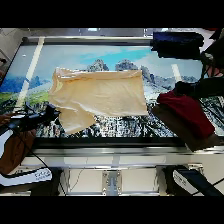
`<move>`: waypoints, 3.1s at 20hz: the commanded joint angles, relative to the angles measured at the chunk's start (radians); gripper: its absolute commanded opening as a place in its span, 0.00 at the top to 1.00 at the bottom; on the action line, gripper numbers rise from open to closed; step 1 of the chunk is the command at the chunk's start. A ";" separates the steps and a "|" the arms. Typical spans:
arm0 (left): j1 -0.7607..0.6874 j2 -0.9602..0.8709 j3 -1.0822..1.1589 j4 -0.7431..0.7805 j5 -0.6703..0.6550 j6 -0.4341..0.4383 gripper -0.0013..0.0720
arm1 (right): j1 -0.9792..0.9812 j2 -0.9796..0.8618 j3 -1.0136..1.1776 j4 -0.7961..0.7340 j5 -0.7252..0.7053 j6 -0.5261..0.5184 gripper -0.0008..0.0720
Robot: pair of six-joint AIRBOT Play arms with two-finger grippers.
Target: Fold the shirts.
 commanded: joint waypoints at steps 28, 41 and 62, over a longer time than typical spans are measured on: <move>-0.001 0.001 0.001 -0.013 -0.082 0.008 0.96 | 0.221 -0.323 -0.612 0.742 0.953 0.390 0.40; 0.165 0.367 0.021 -0.014 -0.283 0.127 0.97 | 0.222 -0.061 -0.360 0.460 0.753 -0.013 0.98; -0.239 0.283 1.183 0.661 -0.703 -0.209 0.97 | 0.221 0.076 0.493 -0.182 -0.117 -0.041 0.98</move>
